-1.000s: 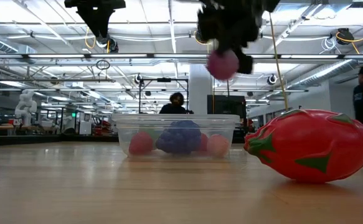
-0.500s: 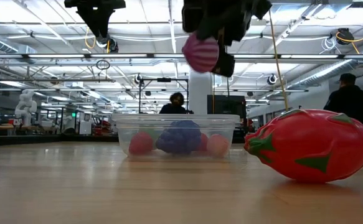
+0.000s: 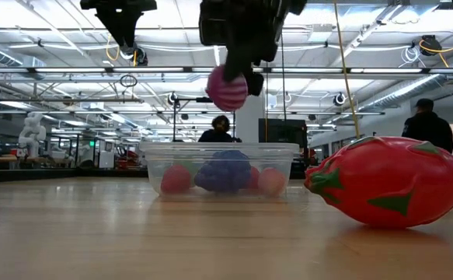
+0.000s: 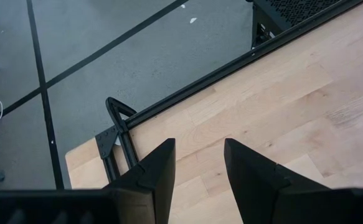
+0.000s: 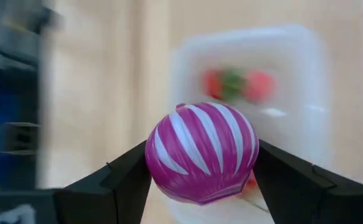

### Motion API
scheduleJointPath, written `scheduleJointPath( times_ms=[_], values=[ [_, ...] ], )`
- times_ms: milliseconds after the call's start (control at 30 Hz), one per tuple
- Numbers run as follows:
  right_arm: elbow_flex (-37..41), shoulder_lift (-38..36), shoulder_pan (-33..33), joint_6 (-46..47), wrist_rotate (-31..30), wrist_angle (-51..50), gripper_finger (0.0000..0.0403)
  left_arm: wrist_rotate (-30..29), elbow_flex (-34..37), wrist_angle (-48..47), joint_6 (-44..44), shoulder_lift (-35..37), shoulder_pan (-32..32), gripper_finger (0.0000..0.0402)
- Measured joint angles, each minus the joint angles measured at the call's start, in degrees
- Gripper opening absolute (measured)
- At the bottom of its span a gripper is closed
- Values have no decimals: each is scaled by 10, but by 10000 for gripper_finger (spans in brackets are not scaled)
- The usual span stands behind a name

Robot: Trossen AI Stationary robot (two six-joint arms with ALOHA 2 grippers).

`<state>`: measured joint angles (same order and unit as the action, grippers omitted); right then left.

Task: Pick and placing Produce into tupperware
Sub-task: Put the onion into the bin

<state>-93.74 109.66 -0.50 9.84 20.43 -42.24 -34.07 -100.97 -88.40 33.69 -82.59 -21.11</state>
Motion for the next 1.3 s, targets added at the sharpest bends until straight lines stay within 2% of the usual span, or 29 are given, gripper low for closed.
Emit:
scheduleJointPath(
  times_ms=[100, 233, 400, 667, 867, 1300],
  values=[
    [-72, 26, 0, -40, -85, -100, 252, 0, 0, 0, 0, 0, 0, 143],
    [-146, 46, 0, -80, -144, -166, 252, 0, 0, 0, 0, 0, 0, 143],
    [-147, 46, -8, -90, -202, -193, 252, 0, 0, 0, -6, 0, 0, 143],
    [-70, 47, -24, -65, -204, -190, 252, -1, 0, 0, -4, 0, 0, 143],
    [-27, 46, -23, -62, -204, -140, 252, -3, 0, 0, -2, 0, 0, 143],
    [15, 46, -24, -64, -204, -103, 252, -4, 0, 0, -2, 0, 0, 143]
  ],
)
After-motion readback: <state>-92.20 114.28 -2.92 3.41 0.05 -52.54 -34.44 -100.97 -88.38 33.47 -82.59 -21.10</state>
